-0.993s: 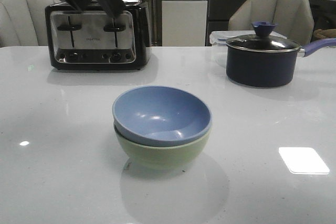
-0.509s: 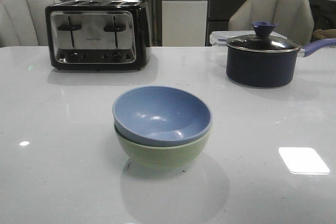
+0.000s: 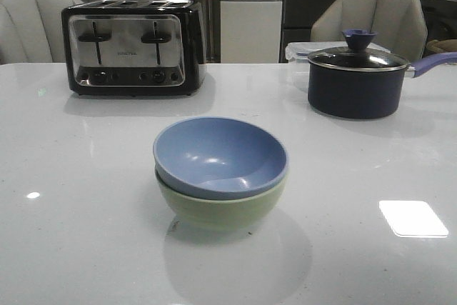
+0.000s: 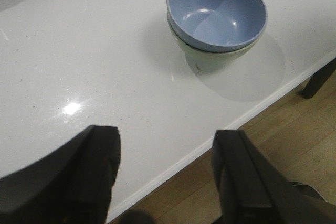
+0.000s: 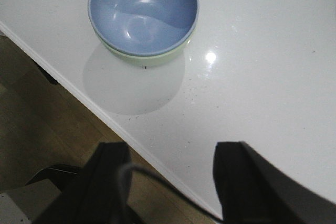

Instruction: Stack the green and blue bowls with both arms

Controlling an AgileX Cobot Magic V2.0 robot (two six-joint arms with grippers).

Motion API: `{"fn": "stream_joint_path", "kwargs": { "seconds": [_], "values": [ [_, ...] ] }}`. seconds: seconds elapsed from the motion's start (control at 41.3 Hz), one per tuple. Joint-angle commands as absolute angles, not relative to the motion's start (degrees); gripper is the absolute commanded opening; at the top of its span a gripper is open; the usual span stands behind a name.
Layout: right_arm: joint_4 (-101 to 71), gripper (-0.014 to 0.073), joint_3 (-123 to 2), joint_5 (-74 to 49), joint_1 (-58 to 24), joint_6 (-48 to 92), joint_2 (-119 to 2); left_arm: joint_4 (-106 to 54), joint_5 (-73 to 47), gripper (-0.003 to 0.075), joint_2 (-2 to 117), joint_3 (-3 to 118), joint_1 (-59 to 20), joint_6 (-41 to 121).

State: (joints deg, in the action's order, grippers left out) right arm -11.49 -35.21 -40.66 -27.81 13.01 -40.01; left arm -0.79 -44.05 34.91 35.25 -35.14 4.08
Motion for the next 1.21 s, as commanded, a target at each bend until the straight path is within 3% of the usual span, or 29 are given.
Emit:
{"fn": "stream_joint_path", "kwargs": {
  "seconds": [0.0,0.121,0.363,0.485,1.042,1.187],
  "values": [
    [-11.52,0.0468,-36.73,-37.16,-27.79,13.60,-39.71,-0.89,-38.86,0.0377,34.78,36.52,-35.04,2.60],
    [-10.42,0.0426,-36.73,-37.43,-27.79,13.60,-39.71,-0.89,-38.59,0.0288,34.78,36.52,-35.04,2.60],
    [-10.42,0.0125,-36.73,-38.05,-27.79,13.60,-39.71,-0.89,-38.21,0.0099,34.78,36.52,-35.04,2.60],
    [-10.42,0.0022,-36.73,-37.98,-27.79,13.60,-39.71,-1.17,-38.23,0.0093,34.78,36.52,-35.04,2.60],
    [-10.42,0.0025,-36.73,-38.13,-27.79,13.60,-39.71,-1.17,-38.07,0.0093,33.46,36.14,-35.15,2.60],
    [-10.42,0.0025,-36.73,-38.08,-27.79,13.60,-39.71,2.65,-36.35,0.0093,28.00,33.99,-29.68,2.60]
  ]
}}
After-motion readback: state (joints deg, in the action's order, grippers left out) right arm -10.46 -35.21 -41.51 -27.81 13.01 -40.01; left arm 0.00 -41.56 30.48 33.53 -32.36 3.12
